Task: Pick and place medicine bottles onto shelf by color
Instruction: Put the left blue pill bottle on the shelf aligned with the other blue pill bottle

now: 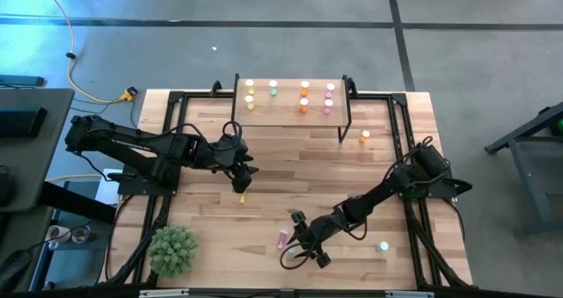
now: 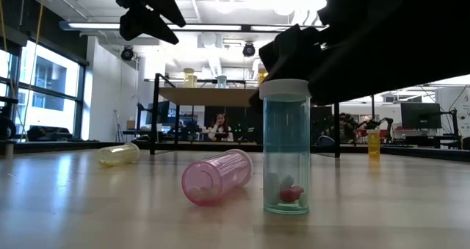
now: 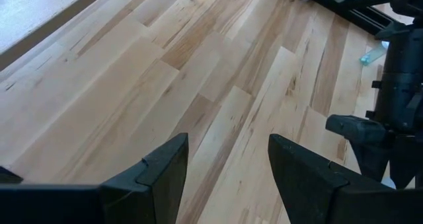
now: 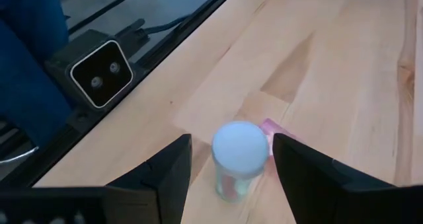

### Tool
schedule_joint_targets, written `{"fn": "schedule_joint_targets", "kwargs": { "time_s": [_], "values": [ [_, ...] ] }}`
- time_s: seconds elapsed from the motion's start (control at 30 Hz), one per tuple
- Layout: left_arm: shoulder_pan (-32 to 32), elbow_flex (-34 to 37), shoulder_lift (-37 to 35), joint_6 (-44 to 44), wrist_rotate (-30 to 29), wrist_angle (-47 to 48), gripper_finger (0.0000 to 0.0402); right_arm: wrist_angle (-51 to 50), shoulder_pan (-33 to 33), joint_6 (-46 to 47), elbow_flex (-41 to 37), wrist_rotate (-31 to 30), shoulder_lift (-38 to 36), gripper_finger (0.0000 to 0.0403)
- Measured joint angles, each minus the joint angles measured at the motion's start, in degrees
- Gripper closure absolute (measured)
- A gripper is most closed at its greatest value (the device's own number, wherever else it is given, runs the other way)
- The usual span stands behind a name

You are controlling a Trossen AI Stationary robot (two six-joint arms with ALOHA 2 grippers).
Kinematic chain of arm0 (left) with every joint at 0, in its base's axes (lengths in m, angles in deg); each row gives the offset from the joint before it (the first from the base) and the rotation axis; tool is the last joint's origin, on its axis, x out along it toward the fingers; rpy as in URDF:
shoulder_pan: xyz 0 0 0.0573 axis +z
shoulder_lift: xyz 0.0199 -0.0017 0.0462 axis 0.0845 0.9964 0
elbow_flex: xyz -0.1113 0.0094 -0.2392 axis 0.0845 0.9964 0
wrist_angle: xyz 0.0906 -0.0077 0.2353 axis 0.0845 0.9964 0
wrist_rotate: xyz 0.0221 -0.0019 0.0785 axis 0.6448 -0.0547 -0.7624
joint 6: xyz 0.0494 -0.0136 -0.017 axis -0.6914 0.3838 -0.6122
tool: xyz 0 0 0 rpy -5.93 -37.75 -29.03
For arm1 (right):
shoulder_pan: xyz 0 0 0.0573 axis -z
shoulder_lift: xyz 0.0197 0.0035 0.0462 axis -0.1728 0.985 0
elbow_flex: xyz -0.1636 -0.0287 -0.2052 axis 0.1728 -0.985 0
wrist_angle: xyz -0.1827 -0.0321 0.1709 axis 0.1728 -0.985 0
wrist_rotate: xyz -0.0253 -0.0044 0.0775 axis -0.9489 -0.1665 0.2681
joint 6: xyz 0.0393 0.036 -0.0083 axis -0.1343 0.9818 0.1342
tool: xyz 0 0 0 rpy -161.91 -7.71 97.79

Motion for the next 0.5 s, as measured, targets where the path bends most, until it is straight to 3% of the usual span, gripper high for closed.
{"fn": "schedule_joint_targets", "kwargs": {
  "time_s": [0.5],
  "values": [
    [0.0, 0.0, 0.0, 0.0, 0.0, 0.0, 0.0204, 0.8, 0.0, 0.2, 0.0, 0.0, 0.0, 0.0277]
  ]
}}
